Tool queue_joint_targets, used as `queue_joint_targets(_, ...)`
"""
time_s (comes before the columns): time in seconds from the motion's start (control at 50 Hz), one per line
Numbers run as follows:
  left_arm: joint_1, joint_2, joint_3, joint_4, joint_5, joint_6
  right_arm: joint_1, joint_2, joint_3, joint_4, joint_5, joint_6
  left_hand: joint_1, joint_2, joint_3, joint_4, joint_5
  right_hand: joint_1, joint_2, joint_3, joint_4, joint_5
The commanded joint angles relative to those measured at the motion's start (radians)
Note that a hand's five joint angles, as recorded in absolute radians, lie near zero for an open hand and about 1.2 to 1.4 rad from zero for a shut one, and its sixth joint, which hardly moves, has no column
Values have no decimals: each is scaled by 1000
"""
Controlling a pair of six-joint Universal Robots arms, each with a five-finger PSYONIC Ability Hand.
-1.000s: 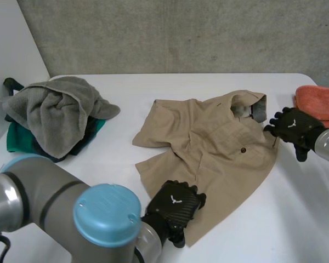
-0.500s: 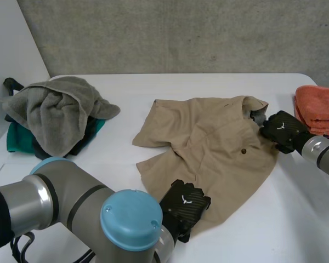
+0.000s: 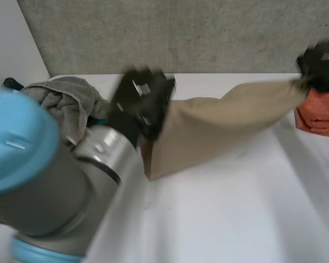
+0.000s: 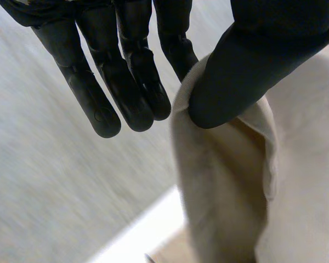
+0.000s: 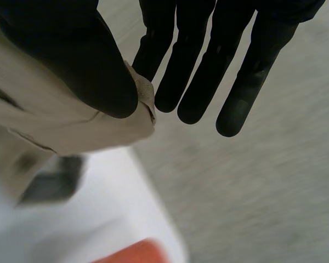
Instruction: Fold the laundry.
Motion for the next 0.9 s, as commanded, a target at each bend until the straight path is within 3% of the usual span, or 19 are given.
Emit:
queue_joint_targets(0.02,67,180,148,48,7,-6,-4,-251,-147,51,31,157,254,201,207,199,224,303,229,206,197,230)
queue_joint_targets(0.16,111,211,277,79,62,-10,10,-248,-253,50,48,277,254,201,207,199,224,303,229,206,197,230)
queue_joint_targets(0.26,137,128,329,82,94,-10,122,-149,-279,45,109,277,254,201,207,199,224,303,229,206,197,230)
queue_joint_targets(0.42,260,-191,498,107,108,-10,217,115,-359,11,269,272,254,201,207,199,224,303,229,206,197,230)
queue_joint_targets(0.56,334,-490,689,159,139,-9,303,353,-376,-200,321,275,254,201,207,199,224,303,229,206,197,230)
queue_joint_targets(0.62,363,-603,780,209,148,-9,326,471,-423,-323,415,271,254,201,207,199,224,303,229,206,197,230)
queue_joint_targets(0.66,374,-656,827,251,152,-10,334,528,-455,-381,473,266,254,201,207,199,224,-227,-301,-324,-333,-300)
queue_joint_targets(0.68,380,-689,859,284,154,-12,338,581,-489,-424,513,262,-178,-232,-226,-234,-208,-918,-993,-1016,-1024,-992)
queue_joint_targets(0.72,381,-714,883,309,156,-13,340,609,-511,-434,516,260,-963,-1016,-1010,-1018,-993,-918,-993,-1016,-1024,-992)
queue_joint_targets(0.8,383,-719,877,323,156,-18,341,599,-500,-391,479,261,-967,-1021,-1015,-1023,-997,-918,-993,-1016,-1024,-992)
queue_joint_targets(0.9,375,-664,756,324,156,-20,332,424,-349,-271,417,258,-967,-1021,-1015,-1023,-997,-918,-993,-1016,-1024,-992)
